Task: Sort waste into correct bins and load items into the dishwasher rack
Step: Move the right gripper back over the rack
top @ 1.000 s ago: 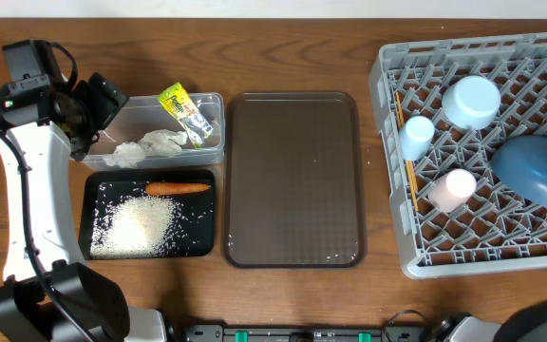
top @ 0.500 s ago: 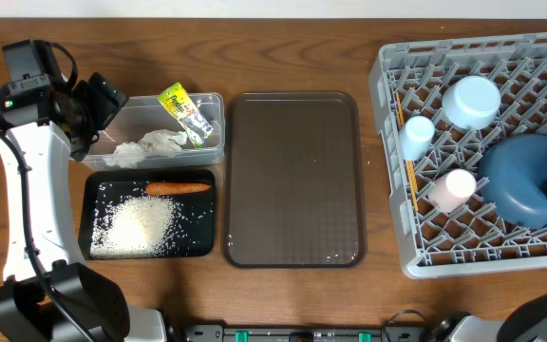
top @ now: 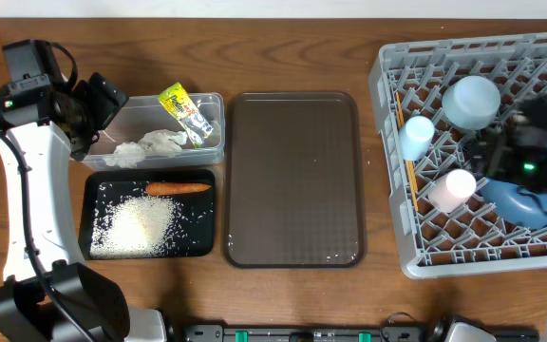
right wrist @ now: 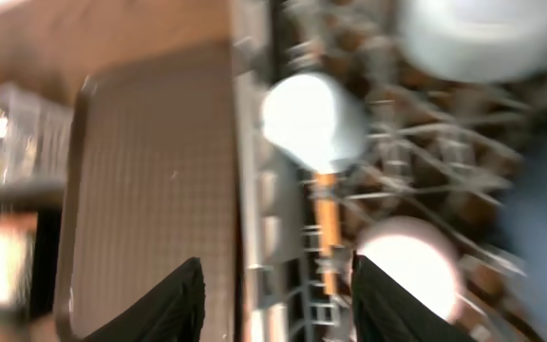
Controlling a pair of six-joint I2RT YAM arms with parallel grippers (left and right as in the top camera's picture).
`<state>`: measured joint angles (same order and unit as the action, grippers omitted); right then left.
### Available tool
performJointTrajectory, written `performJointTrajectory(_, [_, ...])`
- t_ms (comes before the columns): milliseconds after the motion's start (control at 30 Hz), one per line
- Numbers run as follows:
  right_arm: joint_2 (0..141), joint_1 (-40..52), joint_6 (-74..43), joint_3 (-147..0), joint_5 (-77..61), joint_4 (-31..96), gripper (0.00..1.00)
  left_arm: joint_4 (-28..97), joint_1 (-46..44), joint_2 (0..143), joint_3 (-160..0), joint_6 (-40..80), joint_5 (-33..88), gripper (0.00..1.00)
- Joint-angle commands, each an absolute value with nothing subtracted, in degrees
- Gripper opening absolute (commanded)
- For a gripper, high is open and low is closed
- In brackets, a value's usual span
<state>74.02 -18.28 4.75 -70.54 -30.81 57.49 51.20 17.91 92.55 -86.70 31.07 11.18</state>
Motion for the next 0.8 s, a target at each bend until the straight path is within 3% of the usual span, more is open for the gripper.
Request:
performJointTrajectory(0, [74.96, -9.98, 7.62, -70.87, -23.22, 57.41, 0.46, 51.40, 18.09, 91.50, -86.56, 30.11, 10.41, 0.96])
performJointTrajectory(133, [78.04, -0.30, 8.01, -70.87, -11.75, 55.11, 0.45, 51.40, 18.09, 91.50, -86.56, 30.11, 10.41, 0.96])
performJointTrajectory(300, [82.00, 4.25, 6.70, -70.87, 0.71, 52.51, 0.46, 51.40, 18.09, 91.50, -86.56, 30.11, 10.41, 0.96])
performJointTrajectory(767, [92.01, 5.72, 2.37, -70.85, -12.05, 52.27, 0.37, 51.37, 18.09, 91.50, -86.56, 30.11, 10.41, 0.96])
